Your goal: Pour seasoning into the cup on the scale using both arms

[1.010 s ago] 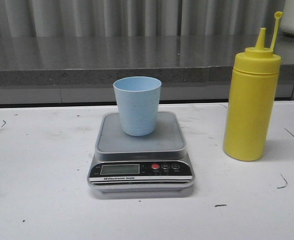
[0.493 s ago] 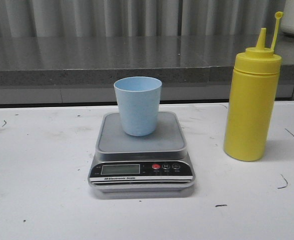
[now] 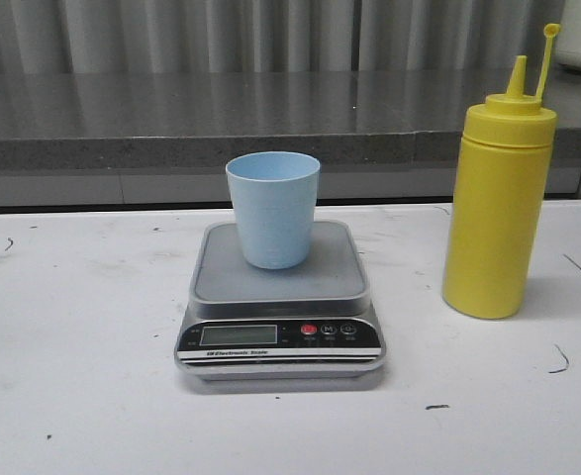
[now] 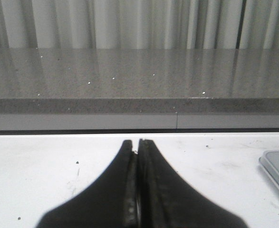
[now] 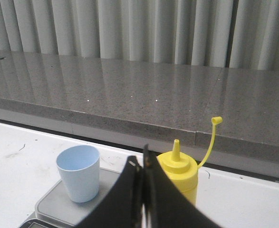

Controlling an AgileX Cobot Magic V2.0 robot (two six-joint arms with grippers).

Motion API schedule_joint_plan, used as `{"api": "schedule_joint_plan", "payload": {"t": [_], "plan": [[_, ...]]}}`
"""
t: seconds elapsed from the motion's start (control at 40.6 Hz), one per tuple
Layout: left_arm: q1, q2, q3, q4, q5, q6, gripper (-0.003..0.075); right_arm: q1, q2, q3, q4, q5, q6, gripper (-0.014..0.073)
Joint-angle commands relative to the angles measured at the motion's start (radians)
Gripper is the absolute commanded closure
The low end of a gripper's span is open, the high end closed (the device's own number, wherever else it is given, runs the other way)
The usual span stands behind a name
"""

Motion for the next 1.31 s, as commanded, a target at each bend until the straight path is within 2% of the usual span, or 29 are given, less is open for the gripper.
{"api": "schedule_joint_plan", "payload": {"t": [0.0, 0.271, 0.394, 1.281], "plan": [[0.005, -0.017, 0.022, -0.009, -0.127, -0.006, 0.074, -0.003, 0.005, -0.036, -0.01, -0.073, -0.011, 0.0701], [0.004, -0.017, 0.152, -0.009, -0.161, -0.006, 0.074, -0.003, 0.005, -0.036, -0.01, -0.073, -0.011, 0.0701], [0.004, -0.017, 0.15, -0.009, -0.067, -0.006, 0.074, -0.003, 0.005, -0.036, -0.01, -0.073, -0.011, 0.0701], [0.004, -0.017, 0.15, -0.009, -0.067, -0.006, 0.074, -0.003, 0.005, -0.036, -0.01, -0.073, -0.011, 0.0701]]}}
